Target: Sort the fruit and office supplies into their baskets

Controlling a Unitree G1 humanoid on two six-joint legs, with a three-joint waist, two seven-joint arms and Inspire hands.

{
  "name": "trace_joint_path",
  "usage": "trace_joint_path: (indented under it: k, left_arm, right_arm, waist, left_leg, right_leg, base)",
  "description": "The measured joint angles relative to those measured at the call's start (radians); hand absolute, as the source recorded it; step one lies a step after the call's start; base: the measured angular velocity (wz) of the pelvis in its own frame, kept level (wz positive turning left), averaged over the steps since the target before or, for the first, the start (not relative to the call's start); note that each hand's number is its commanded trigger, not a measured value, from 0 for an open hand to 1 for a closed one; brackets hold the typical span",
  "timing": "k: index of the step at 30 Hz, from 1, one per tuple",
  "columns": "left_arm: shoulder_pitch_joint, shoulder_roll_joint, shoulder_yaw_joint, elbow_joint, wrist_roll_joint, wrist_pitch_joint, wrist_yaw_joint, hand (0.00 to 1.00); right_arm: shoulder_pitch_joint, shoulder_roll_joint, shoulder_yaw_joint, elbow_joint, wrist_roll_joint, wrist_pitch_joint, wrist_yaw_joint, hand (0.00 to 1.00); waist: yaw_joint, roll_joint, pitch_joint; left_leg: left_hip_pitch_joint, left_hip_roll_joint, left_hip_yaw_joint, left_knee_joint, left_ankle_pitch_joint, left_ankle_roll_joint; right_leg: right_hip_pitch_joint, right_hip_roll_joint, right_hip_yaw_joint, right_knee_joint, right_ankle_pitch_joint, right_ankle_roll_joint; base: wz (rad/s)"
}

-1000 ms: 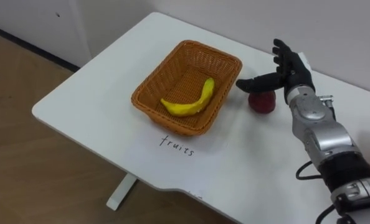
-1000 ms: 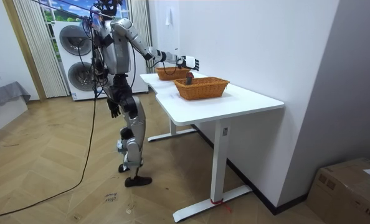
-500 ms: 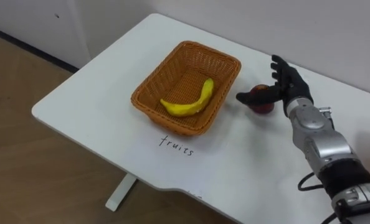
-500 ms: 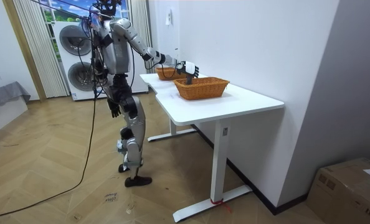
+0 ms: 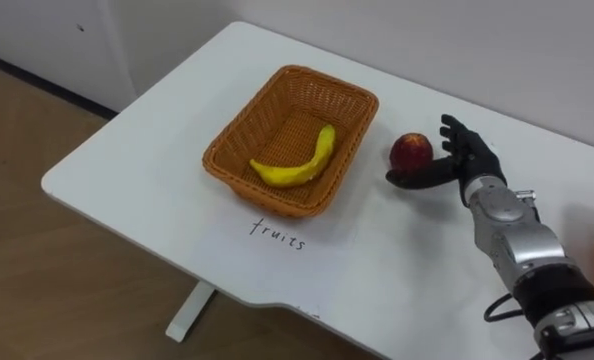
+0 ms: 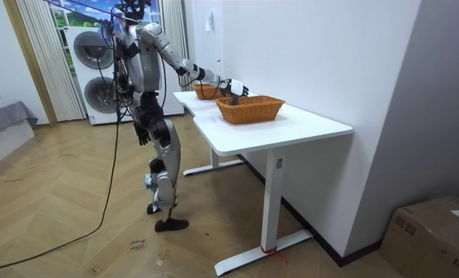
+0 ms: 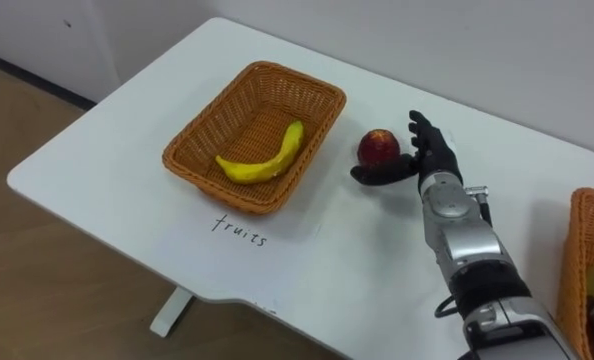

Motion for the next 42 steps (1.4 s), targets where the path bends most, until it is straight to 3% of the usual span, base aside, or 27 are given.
trace_joint_path:
  k: [27, 42]
  left_arm:
    - [0.023, 0.006, 0.002, 0.000, 0.001, 0.000, -0.058, 0.00]
    - [0.029, 0.010, 0.003, 0.002, 0.005, 0.004, -0.057, 0.00]
  right_arm:
    - [0.000, -0.003, 0.000, 0.045, -0.078, -0.002, 0.003, 0.00]
    - [-0.005, -0.018, 0.000, 0.056, -0.070, -0.012, 0.001, 0.00]
  waist:
    - [0.007, 0.000, 0.0044]
    - [0.011, -0.009, 0.0039]
  left_leg:
    - [-0.001, -0.002, -0.012, 0.001, 0.001, -0.001]
    - [-0.017, -0.017, -0.034, 0.003, 0.009, 0.006]
  right_leg:
    - [0.002, 0.000, -0.008, 0.000, 0.000, 0.000]
    - [-0.005, -0.014, -0.031, 0.000, -0.002, 0.003]
  base:
    - [0.00]
    - [0.04]
